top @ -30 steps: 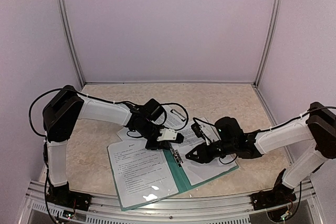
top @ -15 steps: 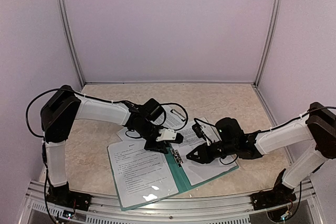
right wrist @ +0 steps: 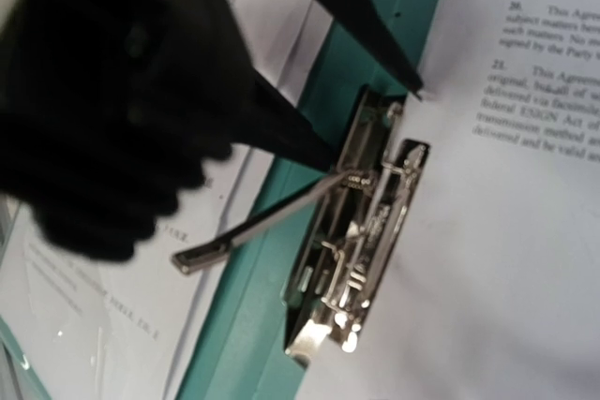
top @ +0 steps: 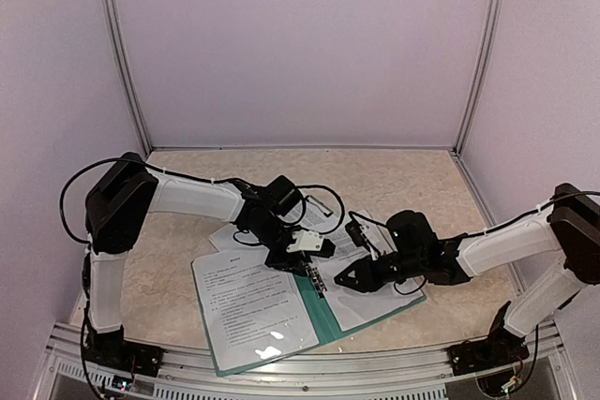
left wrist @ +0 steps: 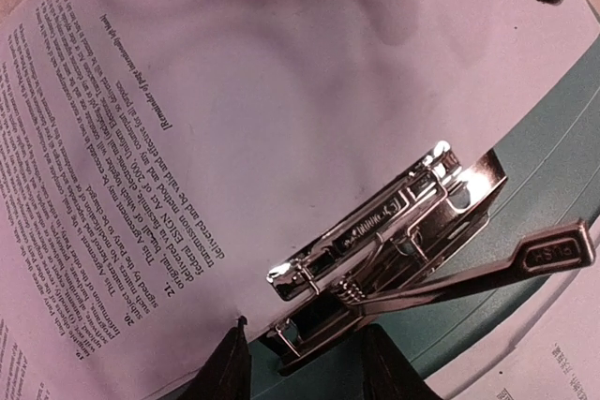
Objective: Put the files into the folder
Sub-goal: Clamp the file at the center of the board.
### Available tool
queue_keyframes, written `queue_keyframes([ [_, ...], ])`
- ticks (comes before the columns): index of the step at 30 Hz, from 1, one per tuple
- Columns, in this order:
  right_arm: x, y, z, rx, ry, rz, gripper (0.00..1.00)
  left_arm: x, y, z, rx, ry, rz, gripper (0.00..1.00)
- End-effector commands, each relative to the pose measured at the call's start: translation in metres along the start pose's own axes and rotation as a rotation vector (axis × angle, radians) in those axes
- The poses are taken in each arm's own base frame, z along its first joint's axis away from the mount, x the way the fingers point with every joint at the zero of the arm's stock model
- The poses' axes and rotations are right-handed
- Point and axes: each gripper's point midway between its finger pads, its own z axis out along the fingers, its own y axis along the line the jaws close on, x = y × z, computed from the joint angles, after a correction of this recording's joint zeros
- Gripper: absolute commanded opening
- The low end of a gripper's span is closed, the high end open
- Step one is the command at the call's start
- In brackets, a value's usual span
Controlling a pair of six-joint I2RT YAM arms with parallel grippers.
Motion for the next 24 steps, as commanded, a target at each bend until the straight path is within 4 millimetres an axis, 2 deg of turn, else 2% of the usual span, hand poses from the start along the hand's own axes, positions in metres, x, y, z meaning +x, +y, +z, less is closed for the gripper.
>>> queue_keyframes([
  [1,-0.001,-0.004,-0.005,0.010,-0.017,0.003,0.29,0.002,-0.009,0.011,0.053,0.011,0.030,0.39],
  [24,0.000,-0.003,-0.003,0.000,-0.011,0.010,0.29,0.022,-0.018,0.013,0.017,0.070,0.037,0.13],
])
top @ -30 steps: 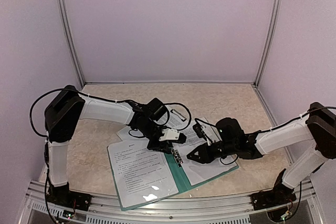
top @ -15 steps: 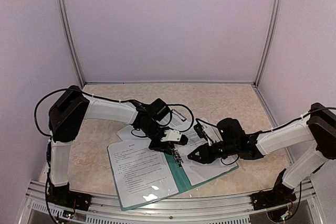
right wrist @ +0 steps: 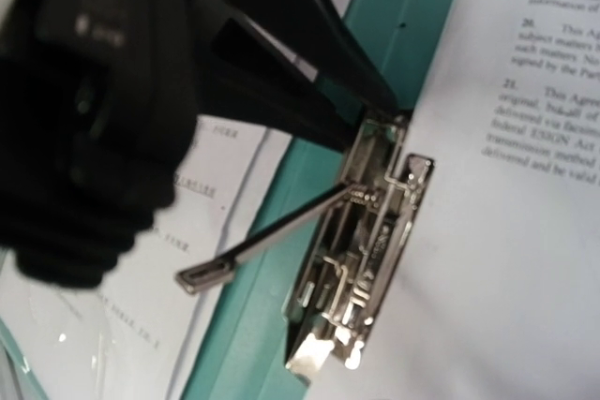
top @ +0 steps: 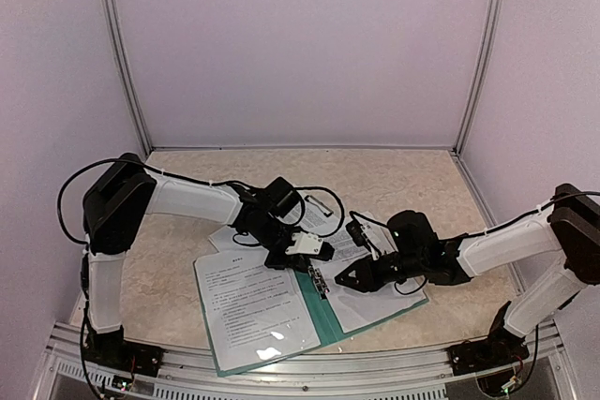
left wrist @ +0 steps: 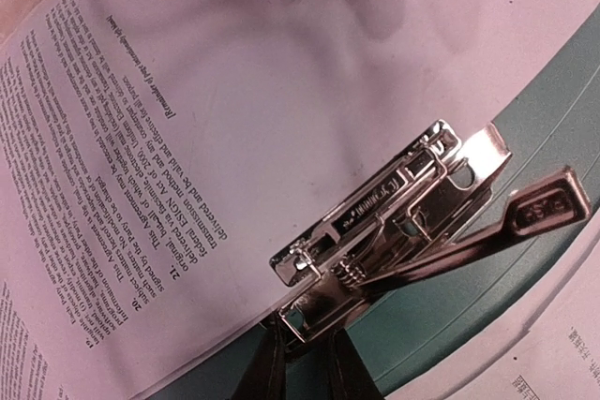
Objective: Put the files into the folder
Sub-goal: Clamp the file at the center of the board.
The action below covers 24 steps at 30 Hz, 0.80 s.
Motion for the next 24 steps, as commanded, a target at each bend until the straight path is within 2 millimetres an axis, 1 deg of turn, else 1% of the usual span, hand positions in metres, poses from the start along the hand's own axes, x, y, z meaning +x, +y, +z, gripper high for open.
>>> queue_keyframes([
  [1,0.000,-0.002,-0.002,0.001,-0.008,0.006,0.29,0.020,-0.020,0.009,0.041,0.073,-0.027,0.12],
  [5,0.001,-0.003,-0.001,0.001,-0.004,0.008,0.29,0.021,-0.021,0.012,0.043,0.073,-0.026,0.07],
  [8,0.001,-0.003,-0.001,0.001,-0.003,0.007,0.29,0.024,-0.023,0.013,0.048,0.084,-0.031,0.00],
  [13,-0.002,-0.001,-0.002,-0.004,-0.008,0.009,0.29,0.028,-0.024,0.014,0.041,0.093,-0.037,0.00],
  [18,-0.006,0.004,-0.005,-0.021,-0.028,0.015,0.34,0.030,-0.024,0.014,0.034,0.092,-0.043,0.00],
  [22,-0.005,0.004,-0.003,-0.036,-0.053,0.047,0.38,0.033,-0.025,0.015,0.033,0.093,-0.054,0.00],
  [24,-0.005,0.006,-0.001,-0.060,-0.063,0.071,0.38,0.033,-0.025,0.016,0.031,0.091,-0.060,0.00],
])
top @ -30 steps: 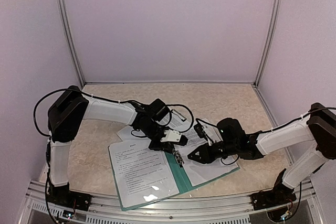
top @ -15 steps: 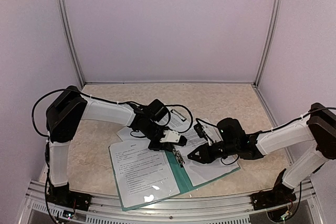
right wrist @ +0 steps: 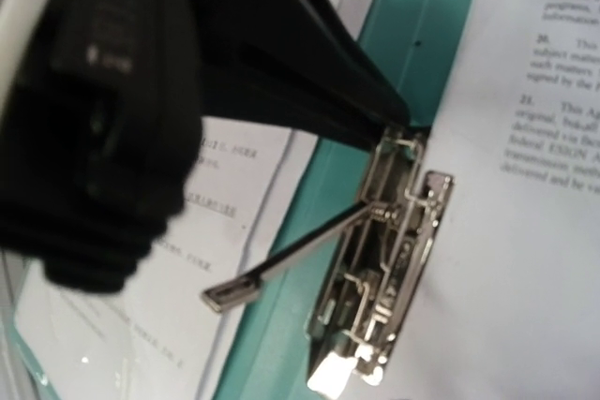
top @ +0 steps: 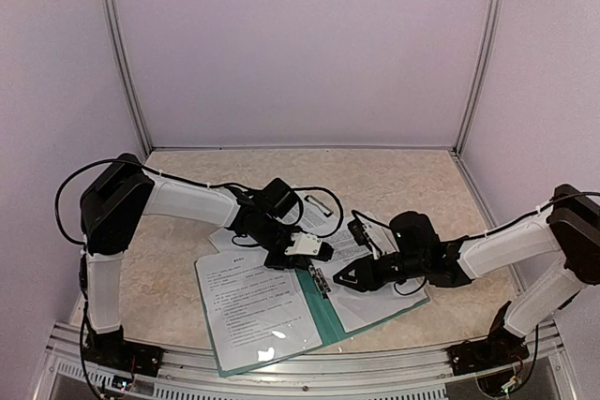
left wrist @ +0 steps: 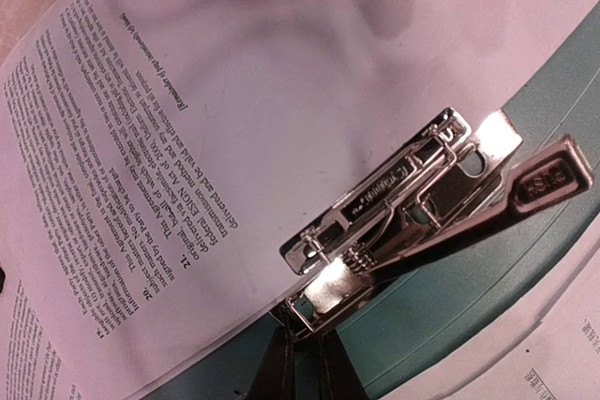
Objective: Put the files into the folder
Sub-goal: Clamp the file at the center of the board.
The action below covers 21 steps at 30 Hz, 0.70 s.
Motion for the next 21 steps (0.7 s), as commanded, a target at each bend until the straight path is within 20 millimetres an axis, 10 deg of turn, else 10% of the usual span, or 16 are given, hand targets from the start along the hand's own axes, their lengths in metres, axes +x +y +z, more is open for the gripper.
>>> queue_keyframes([
  [1,-0.001,0.003,0.002,-0.046,-0.036,0.065,0.38,0.031,-0.031,0.016,0.082,0.098,-0.088,0.00],
  [21,-0.009,0.012,0.026,-0.134,-0.031,0.182,0.45,0.031,-0.034,0.018,0.089,0.095,-0.092,0.00],
])
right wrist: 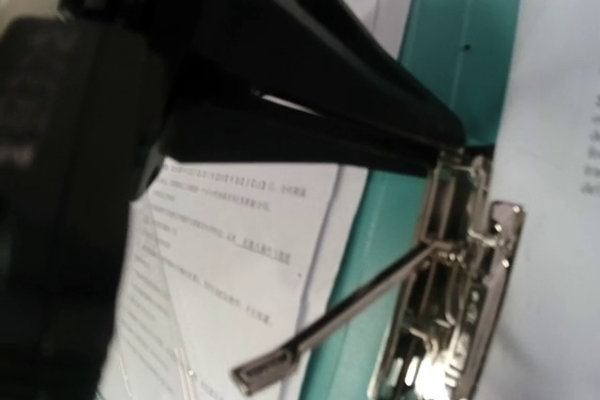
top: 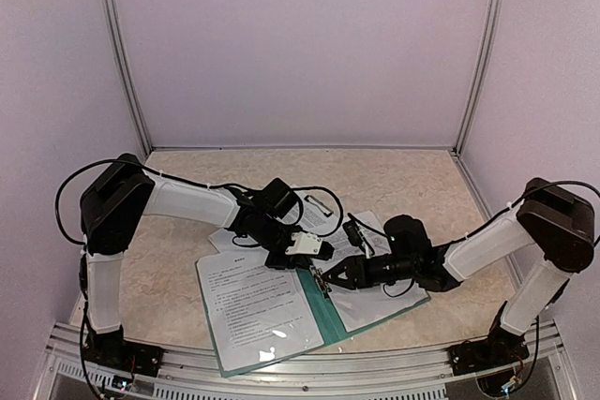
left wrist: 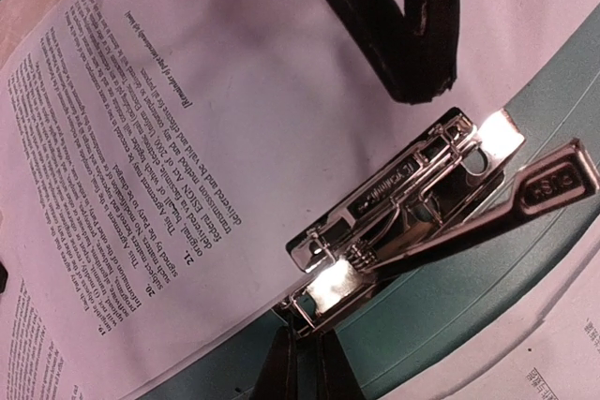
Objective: Put the files into the folder
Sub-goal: Clamp the file at the center of the board.
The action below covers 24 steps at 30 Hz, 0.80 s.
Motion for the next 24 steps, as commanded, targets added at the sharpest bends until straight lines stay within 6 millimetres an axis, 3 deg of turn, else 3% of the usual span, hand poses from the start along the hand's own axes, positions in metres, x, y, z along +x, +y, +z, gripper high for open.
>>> queue_keyframes([
  [1,-0.006,0.006,0.006,-0.024,-0.003,0.009,0.45,0.032,-0.035,0.017,0.101,0.102,-0.081,0.00],
  [14,-0.007,0.010,0.014,-0.054,0.002,0.045,0.44,0.033,-0.036,0.018,0.105,0.104,-0.084,0.00],
  [24,-0.010,0.011,0.019,-0.064,0.007,0.059,0.37,0.032,-0.035,0.018,0.106,0.104,-0.083,0.00],
])
